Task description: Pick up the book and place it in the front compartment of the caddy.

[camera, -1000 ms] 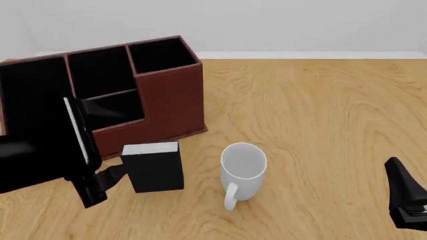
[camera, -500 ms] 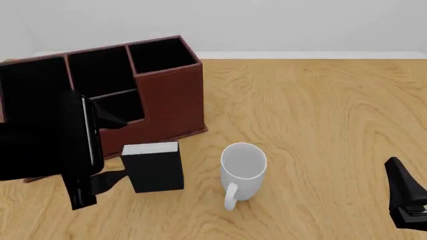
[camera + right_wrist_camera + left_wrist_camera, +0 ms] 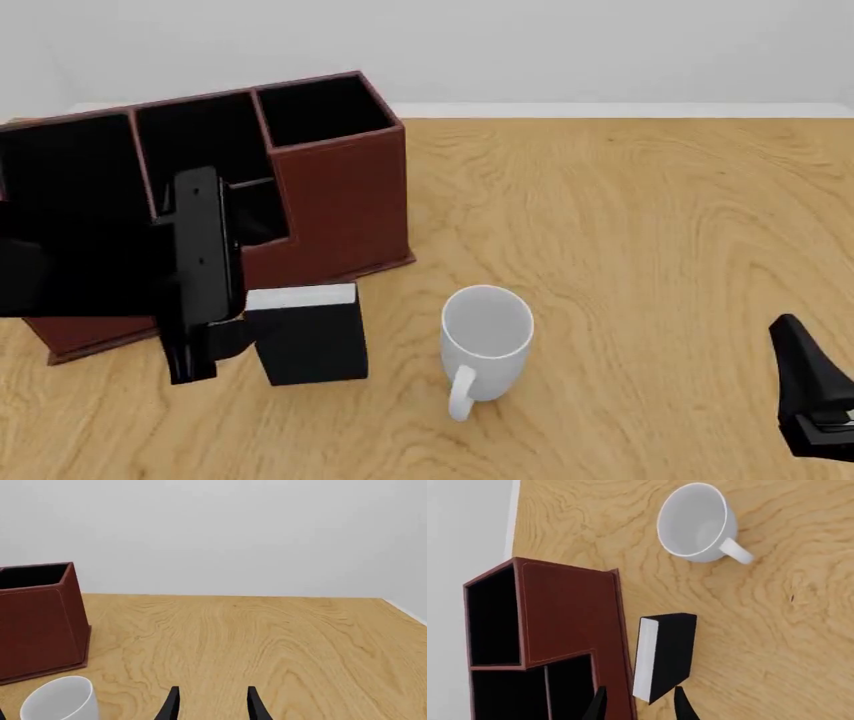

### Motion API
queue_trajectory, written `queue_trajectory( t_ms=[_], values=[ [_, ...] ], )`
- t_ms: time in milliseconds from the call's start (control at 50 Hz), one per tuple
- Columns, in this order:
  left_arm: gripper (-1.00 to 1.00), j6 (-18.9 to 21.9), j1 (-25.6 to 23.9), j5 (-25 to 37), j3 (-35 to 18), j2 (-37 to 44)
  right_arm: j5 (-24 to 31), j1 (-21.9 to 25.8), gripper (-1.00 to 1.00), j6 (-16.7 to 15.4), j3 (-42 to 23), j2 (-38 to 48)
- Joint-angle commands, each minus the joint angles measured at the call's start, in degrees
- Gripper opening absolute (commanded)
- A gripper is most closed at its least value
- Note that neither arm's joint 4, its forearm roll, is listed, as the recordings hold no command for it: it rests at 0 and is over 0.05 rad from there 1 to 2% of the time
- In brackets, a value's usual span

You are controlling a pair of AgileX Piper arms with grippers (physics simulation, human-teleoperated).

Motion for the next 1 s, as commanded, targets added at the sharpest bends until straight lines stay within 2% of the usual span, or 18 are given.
queue_trajectory(
  t_ms=[20, 100, 140, 240, 440, 460, 540, 620, 700, 1000],
  values=[
    [1.0, 0.23, 0.54, -2.14, -0.96, 4.1, 0.0, 0.0, 1.0, 0.0, 0.0, -0.01],
    [1.0, -0.05, 0.52, -3.11, -0.99, 5.16, 0.0, 0.0, 1.0, 0.0, 0.0, 0.0],
    [1.0, -1.49, -0.34, -1.59, -3.66, 5.52, 0.0, -0.01, 1.0, -0.02, 0.0, 0.0],
    [1.0, -0.91, -0.63, -3.99, -1.49, 6.19, 0.0, -0.01, 1.0, -0.01, 0.0, 0.0],
    [1.0, -1.4, -0.81, -3.02, -4.21, 8.02, 0.0, 0.01, 1.0, -0.01, 0.0, 0.0],
    [1.0, -1.68, -1.0, -4.81, -2.69, 8.33, 0.0, 0.0, 1.0, 0.0, 0.0, -0.01],
    [1.0, -1.79, -0.93, -6.28, -1.97, 9.2, 0.0, 0.0, 1.0, 0.0, 0.0, 0.0],
    [1.0, -2.49, -1.59, -4.84, -3.45, 9.31, 0.0, 0.0, 1.0, -0.01, 0.0, 0.0],
    [1.0, -2.52, -1.29, -7.69, -1.33, 10.36, 0.0, 0.0, 1.0, 0.0, 0.0, -0.01],
    [1.0, -3.58, -1.44, -9.96, 0.65, 12.0, 0.0, 0.0, 1.0, 0.0, 0.0, 0.0]
  ],
)
